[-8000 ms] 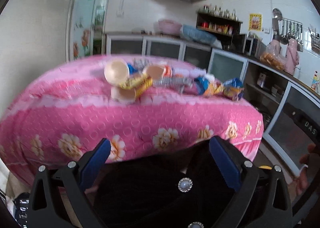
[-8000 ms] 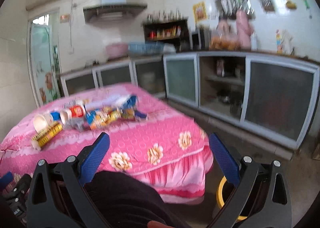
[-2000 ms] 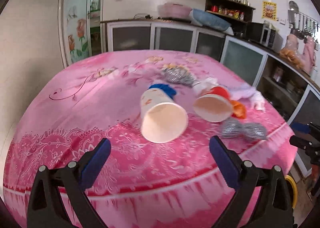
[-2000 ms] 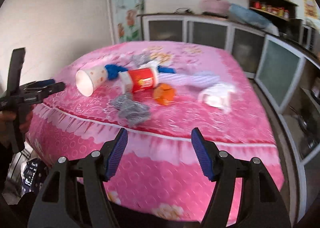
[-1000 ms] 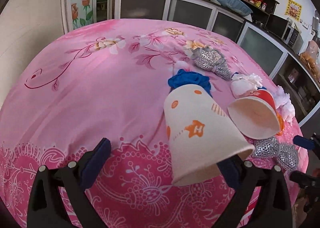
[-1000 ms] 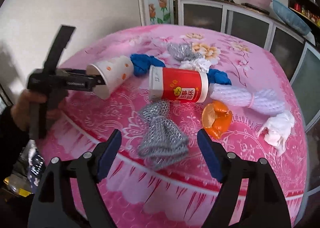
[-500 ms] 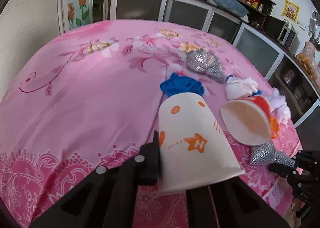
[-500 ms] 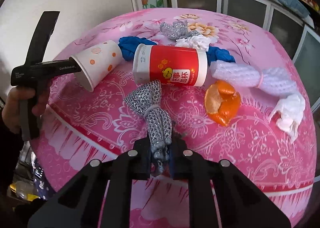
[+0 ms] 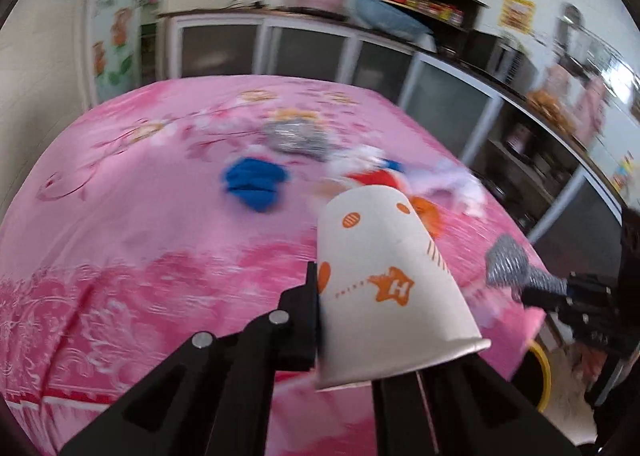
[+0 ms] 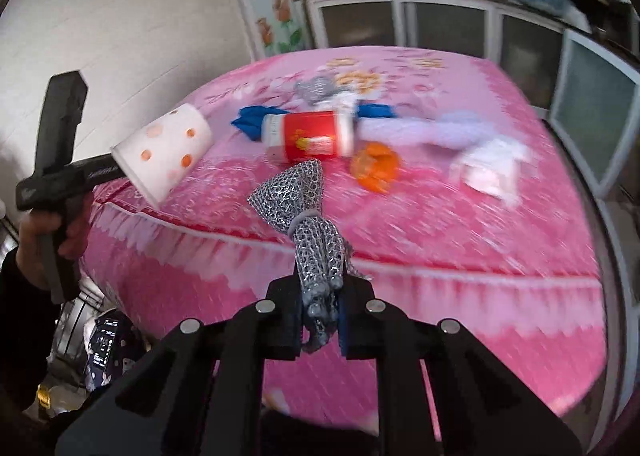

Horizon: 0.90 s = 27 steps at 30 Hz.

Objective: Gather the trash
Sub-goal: 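Carry the cup and foil to the yellow bin and release both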

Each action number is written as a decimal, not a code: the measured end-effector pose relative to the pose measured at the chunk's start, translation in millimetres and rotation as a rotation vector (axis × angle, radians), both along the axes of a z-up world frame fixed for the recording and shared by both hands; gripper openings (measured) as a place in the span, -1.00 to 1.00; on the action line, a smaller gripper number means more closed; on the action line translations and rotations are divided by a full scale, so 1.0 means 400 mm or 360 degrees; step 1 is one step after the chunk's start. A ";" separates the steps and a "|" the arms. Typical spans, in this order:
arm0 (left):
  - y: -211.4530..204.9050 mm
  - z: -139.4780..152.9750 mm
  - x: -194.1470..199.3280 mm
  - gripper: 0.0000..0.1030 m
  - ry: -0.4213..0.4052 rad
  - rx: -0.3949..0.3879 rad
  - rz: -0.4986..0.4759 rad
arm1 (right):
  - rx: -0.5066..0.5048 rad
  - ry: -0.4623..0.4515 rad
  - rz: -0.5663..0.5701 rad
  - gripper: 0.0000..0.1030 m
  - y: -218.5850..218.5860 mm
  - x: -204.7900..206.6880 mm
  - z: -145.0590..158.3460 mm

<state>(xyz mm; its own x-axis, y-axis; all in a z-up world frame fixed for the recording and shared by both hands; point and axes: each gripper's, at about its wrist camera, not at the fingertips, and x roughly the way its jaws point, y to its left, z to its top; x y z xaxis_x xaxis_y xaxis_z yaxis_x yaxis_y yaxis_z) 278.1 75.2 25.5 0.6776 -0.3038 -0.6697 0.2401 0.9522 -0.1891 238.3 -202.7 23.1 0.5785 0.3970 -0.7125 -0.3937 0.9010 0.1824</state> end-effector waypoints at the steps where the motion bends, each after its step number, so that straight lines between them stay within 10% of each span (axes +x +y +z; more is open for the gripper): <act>1: -0.032 0.005 -0.010 -0.92 -0.0009 0.0007 -0.0046 | -0.0011 -0.0011 -0.0043 -0.77 -0.027 -0.019 0.003; 27: -1.057 -0.140 -0.284 -0.91 0.0119 0.0129 -0.1388 | -0.0093 0.0175 -0.1406 -0.75 -0.787 -0.578 -0.175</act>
